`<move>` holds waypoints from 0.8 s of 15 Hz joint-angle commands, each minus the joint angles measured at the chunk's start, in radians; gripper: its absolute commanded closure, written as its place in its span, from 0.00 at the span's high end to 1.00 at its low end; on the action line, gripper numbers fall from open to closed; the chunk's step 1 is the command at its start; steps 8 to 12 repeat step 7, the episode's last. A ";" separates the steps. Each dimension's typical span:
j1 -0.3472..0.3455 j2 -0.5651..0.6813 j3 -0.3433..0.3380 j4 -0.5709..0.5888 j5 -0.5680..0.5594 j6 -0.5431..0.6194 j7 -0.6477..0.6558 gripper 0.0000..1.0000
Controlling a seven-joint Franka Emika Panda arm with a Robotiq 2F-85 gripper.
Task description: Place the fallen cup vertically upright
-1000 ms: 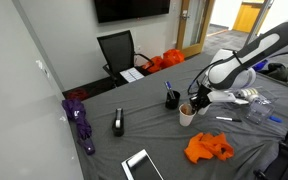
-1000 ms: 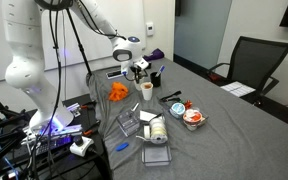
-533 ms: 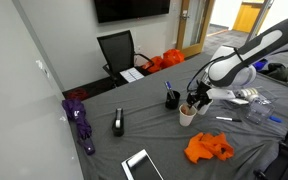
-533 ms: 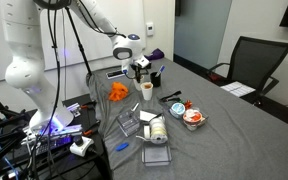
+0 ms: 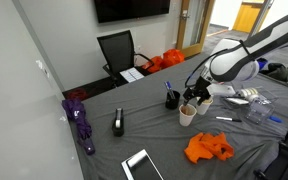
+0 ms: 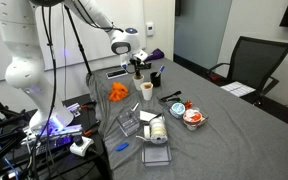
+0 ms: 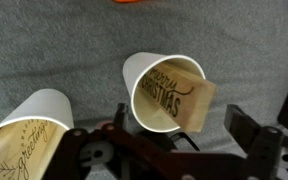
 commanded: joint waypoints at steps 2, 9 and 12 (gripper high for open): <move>-0.009 -0.073 0.018 -0.032 0.025 -0.049 -0.054 1.00; -0.003 -0.103 0.018 -0.041 0.032 -0.059 -0.076 1.00; -0.003 -0.103 0.018 -0.041 0.032 -0.059 -0.076 1.00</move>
